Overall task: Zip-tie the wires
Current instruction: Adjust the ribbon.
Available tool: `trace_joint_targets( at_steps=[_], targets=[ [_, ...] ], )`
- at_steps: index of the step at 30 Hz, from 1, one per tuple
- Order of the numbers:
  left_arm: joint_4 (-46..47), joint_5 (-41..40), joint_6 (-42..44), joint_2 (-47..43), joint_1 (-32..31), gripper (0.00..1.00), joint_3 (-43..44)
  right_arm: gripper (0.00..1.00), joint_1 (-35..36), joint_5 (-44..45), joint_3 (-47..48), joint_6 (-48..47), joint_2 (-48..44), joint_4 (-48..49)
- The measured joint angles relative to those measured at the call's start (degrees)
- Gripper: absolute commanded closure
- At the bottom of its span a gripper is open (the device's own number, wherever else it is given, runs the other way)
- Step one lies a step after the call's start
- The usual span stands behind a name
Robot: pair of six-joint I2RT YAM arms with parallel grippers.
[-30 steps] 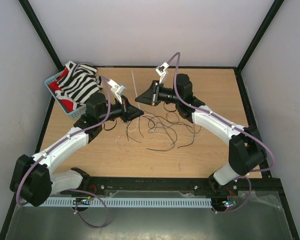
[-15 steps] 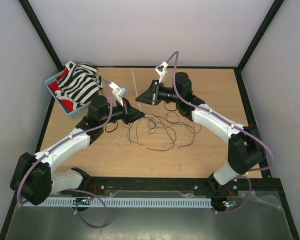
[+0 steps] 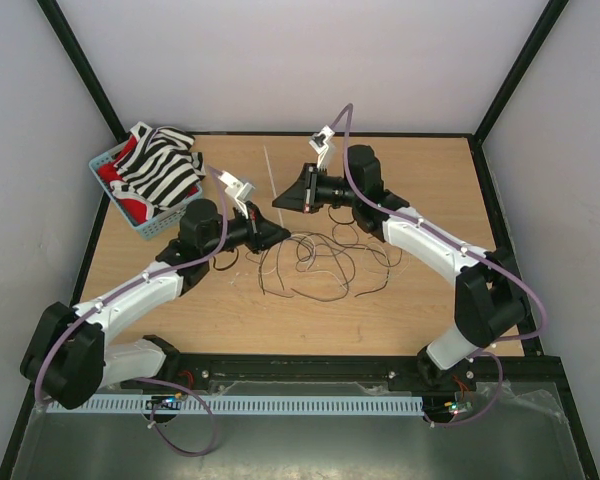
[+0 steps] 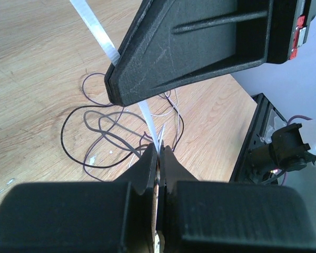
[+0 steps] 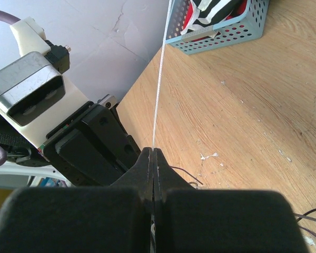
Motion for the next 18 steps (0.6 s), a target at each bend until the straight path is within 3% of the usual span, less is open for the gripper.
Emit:
trace_joint_targets(
  at_steps=[2, 5, 8, 13, 18],
  targets=[
    [0.09, -0.13, -0.13, -0.02, -0.07, 0.99, 0.00, 0.97, -0.04, -0.17, 0.00, -0.15, 0.00, 0.00],
    [0.07, -0.15, -0.85, -0.20, 0.04, 0.99, 0.00, 0.66, -0.52, -0.68, -0.61, 0.15, -0.20, 1.11],
    [-2.40, 2.16, -2.14, -0.96, 1.11, 0.99, -0.94, 0.44, -3.02, 0.17, -3.76, 1.51, -2.43, 7.08],
    [-8.02, 6.08, -4.90, -2.43, 6.47, 1.00, -3.45, 0.21, -8.72, 2.54, -10.16, 1.05, -11.15, 12.35],
    [-16.81, 7.23, -5.27, -6.25, 12.72, 0.99, -2.82, 0.08, -9.79, 6.82, -17.64, -4.96, -20.98, 13.03]
  ],
)
